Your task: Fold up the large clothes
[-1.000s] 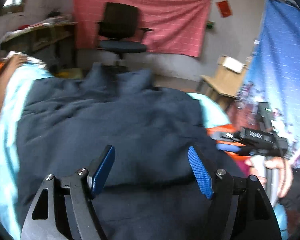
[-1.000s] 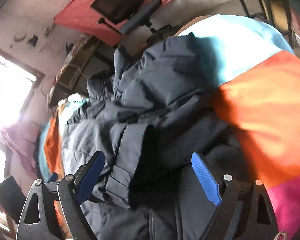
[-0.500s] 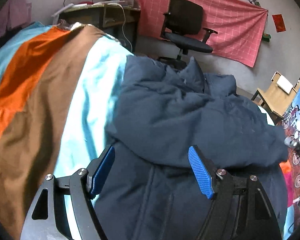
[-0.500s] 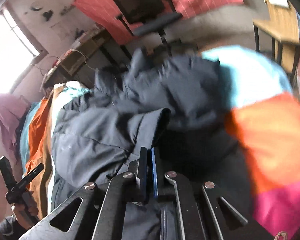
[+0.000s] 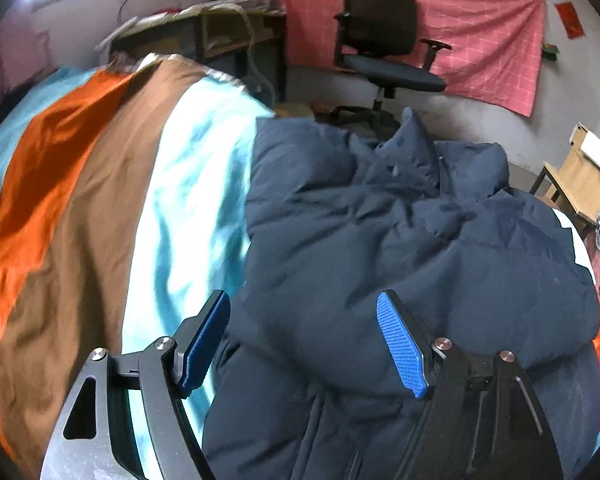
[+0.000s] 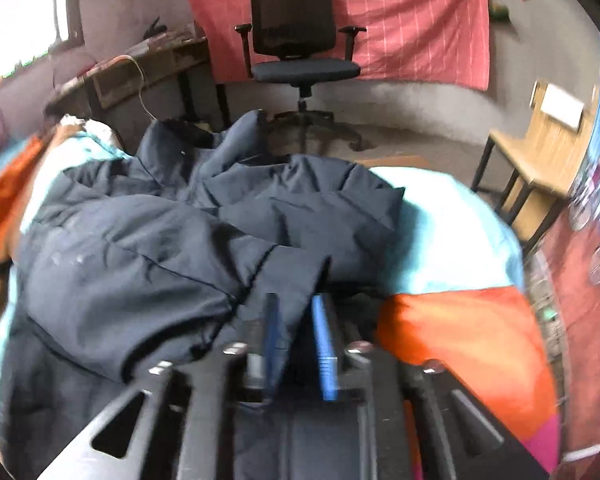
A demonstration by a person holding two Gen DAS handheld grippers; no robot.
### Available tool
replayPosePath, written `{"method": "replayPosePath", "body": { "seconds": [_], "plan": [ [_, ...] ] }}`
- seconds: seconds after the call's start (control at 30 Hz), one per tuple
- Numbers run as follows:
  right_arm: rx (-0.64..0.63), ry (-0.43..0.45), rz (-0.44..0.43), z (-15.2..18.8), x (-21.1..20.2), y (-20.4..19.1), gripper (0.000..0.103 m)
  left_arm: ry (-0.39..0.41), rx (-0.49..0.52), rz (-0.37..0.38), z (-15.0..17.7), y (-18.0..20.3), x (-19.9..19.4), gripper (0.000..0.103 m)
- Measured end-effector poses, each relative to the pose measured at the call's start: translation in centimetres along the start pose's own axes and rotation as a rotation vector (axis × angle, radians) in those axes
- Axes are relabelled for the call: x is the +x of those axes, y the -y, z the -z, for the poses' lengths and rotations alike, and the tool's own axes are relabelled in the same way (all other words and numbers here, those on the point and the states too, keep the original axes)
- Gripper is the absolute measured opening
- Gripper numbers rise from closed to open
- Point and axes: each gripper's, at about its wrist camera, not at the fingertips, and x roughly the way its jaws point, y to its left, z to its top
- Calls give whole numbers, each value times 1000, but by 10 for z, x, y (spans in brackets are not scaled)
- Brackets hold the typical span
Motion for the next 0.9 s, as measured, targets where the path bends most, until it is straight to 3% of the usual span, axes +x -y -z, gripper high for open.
{"method": "replayPosePath", "body": {
  "seconds": [0.07, 0.13, 0.17, 0.27, 0.33, 0.47, 0.57, 0.67, 0.9],
  "plan": [
    [-46, 41, 24, -6, -3, -8, 33, 14, 43, -3, -5, 9, 6, 70],
    [-61, 67, -45, -12, -3, -19, 50, 15, 72, 7, -6, 16, 12, 70],
    [-62, 69, -86, -14, 0, -24, 52, 14, 86, 27, -5, 21, 16, 70],
    [-98, 13, -174, -15, 20, -47, 52, -6, 127, 48, 3, 34, 30, 71],
    [-136, -34, -185, -11, 40, -62, 52, -17, 164, 31, 8, 40, 40, 72],
    [-127, -122, -213, 0, 76, -64, 52, 4, 212, -4, 21, 41, 58, 93],
    [-131, -151, -253, 4, 95, -60, 54, -21, 147, 47, 23, 28, 70, 102],
    [-187, -155, -252, 7, 108, -66, 55, -43, 118, 84, 25, 19, 81, 102],
    [-173, -186, -268, 13, 127, -69, 56, -38, 138, 53, 27, 23, 88, 102]
  ]
}}
